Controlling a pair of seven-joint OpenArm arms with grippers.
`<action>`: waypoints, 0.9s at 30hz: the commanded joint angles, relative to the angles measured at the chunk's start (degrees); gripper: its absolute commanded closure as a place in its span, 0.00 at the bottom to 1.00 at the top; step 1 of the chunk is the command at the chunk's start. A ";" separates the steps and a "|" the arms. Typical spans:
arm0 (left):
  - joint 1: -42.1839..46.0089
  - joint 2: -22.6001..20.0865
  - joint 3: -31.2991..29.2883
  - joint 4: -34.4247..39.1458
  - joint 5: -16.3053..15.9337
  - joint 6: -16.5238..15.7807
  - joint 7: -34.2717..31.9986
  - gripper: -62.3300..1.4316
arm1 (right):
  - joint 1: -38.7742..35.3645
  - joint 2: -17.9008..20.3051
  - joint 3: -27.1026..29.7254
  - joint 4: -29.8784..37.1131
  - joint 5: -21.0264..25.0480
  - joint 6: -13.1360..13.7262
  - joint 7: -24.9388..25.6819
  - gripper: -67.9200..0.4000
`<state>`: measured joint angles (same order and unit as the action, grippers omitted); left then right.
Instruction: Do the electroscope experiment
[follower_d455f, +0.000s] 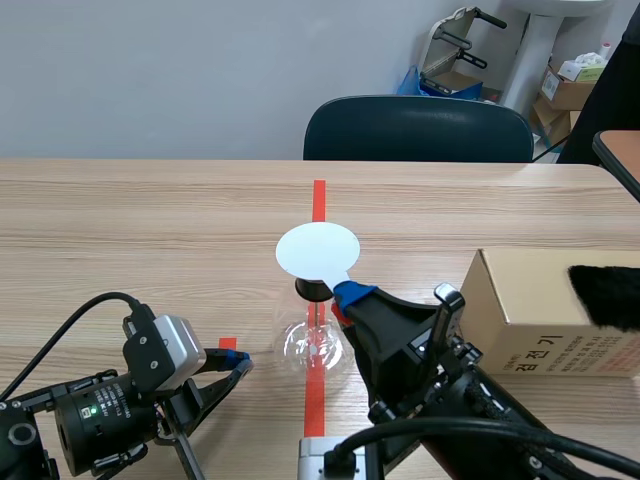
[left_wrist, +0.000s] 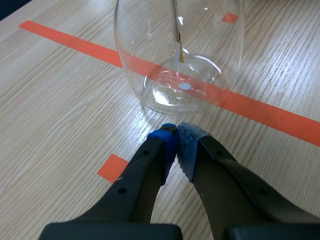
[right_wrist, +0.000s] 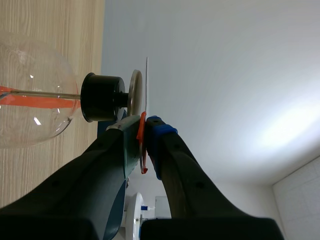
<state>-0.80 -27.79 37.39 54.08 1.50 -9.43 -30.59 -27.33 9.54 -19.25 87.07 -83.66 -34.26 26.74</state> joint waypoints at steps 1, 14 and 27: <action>-0.17 0.28 -0.22 0.98 -0.35 -0.13 -0.66 0.93 | 0.68 0.61 0.17 1.07 -0.04 -0.81 -0.22 0.97; -0.17 0.31 -0.22 0.98 -0.35 -0.13 0.33 0.93 | 0.68 0.61 0.17 1.07 -0.04 -0.81 -0.22 0.97; -0.17 0.31 -0.22 0.98 -0.35 -0.13 0.66 0.93 | 0.68 0.61 0.17 1.07 -0.04 -0.81 -0.22 0.97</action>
